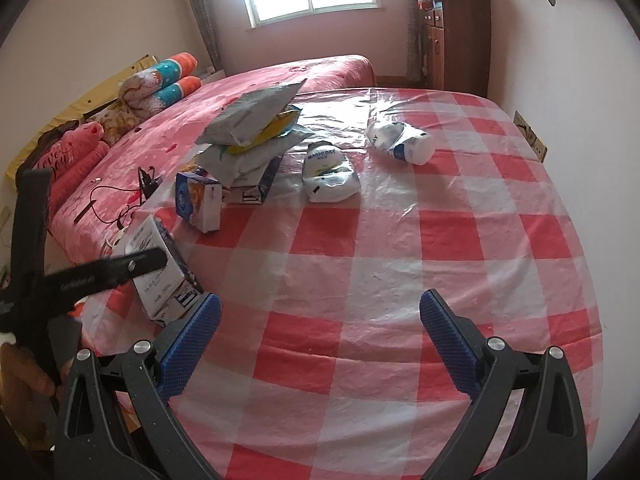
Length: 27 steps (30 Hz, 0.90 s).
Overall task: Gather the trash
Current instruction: 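Grasp the white milk carton with the left tool while the right tool grasps the MAGICDAY bottle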
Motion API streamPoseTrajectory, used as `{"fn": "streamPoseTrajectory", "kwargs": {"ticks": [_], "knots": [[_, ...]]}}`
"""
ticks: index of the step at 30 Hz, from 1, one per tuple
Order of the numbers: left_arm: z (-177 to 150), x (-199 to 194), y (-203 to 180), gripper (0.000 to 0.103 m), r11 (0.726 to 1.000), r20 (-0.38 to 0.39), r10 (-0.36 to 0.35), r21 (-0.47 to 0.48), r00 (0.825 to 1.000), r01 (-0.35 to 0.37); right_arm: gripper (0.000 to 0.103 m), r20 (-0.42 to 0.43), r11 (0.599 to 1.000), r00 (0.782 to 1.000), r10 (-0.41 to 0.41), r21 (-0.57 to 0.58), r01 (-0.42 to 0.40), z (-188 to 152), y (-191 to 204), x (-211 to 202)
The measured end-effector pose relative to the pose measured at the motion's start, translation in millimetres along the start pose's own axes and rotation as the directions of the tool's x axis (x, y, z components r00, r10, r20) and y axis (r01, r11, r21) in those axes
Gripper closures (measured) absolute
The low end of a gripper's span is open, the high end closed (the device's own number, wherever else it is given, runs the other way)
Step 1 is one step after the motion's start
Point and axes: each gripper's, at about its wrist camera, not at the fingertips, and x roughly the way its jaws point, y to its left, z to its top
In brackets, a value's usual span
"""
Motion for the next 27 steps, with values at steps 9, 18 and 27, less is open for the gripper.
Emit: {"fn": "streamPoseTrajectory", "kwargs": {"ticks": [9,18,27], "knots": [[11,22,-16,0.004,0.985,-0.004,0.152,0.086,0.988,-0.151,0.004,-0.026,0.997,0.998,0.059,0.055,-0.058,11,-16,20],[17,24,-14,0.018,0.981,0.02,0.185,0.052,0.983,-0.185,0.007,-0.034,0.987,0.99,0.138,0.086,-0.135,41,-28,58],[20,22,-9,0.025,0.982,0.027,0.18,0.044,0.983,-0.181,0.022,-0.04,0.982,0.986,0.164,0.098,-0.16,74,-42,98]]}}
